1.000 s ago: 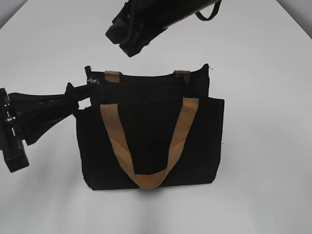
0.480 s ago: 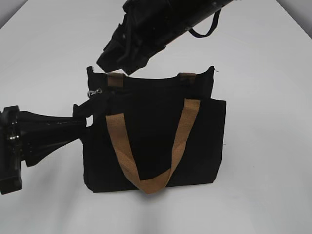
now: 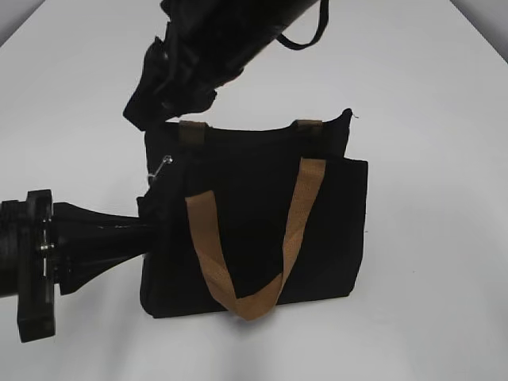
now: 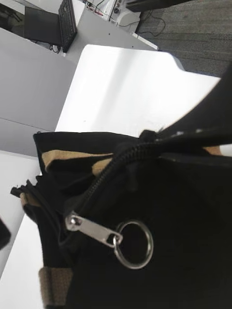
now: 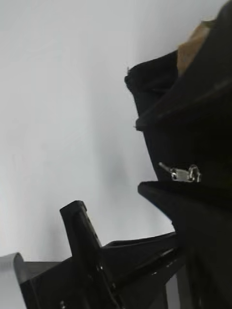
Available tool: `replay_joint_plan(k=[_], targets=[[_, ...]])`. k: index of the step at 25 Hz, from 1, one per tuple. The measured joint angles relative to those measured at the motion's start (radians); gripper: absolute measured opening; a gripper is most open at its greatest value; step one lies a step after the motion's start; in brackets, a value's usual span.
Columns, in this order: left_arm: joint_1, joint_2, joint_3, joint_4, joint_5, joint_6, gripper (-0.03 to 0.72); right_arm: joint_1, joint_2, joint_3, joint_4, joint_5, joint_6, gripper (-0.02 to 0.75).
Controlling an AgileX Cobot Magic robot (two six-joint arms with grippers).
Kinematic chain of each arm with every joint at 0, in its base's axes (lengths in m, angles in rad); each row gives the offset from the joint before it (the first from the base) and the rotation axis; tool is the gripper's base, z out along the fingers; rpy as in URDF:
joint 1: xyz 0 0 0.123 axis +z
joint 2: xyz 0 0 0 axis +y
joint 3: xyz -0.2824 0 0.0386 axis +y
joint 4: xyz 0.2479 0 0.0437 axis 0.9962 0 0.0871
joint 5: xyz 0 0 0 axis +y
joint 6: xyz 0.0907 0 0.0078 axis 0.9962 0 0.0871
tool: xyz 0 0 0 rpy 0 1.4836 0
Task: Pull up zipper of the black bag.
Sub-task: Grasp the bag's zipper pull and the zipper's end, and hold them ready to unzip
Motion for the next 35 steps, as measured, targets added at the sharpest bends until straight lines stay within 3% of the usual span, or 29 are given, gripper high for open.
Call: replay_joint_plan(k=[5,13,19,29,35], targets=[[-0.007,-0.001,0.000,-0.017,0.015,0.000,0.008,0.012,0.095,-0.220,-0.247,0.244,0.318,0.276],[-0.007,-0.001,0.000,-0.029,0.017,0.000,0.008,0.135,0.182,-0.454,-0.336,0.323,0.384,0.293],[-0.007,-0.001,-0.006,-0.029,0.021,0.000,0.008,0.190,0.264,-0.472,-0.465,0.331,0.453,0.328],[-0.007,-0.001,-0.008,-0.029,0.028,0.000,0.008,0.218,0.247,-0.470,-0.483,0.335,0.489,0.330],[-0.007,-0.001,-0.008,-0.029,0.028,0.000,0.008,0.218,0.245,-0.384,-0.508,0.336,0.522,0.330]])
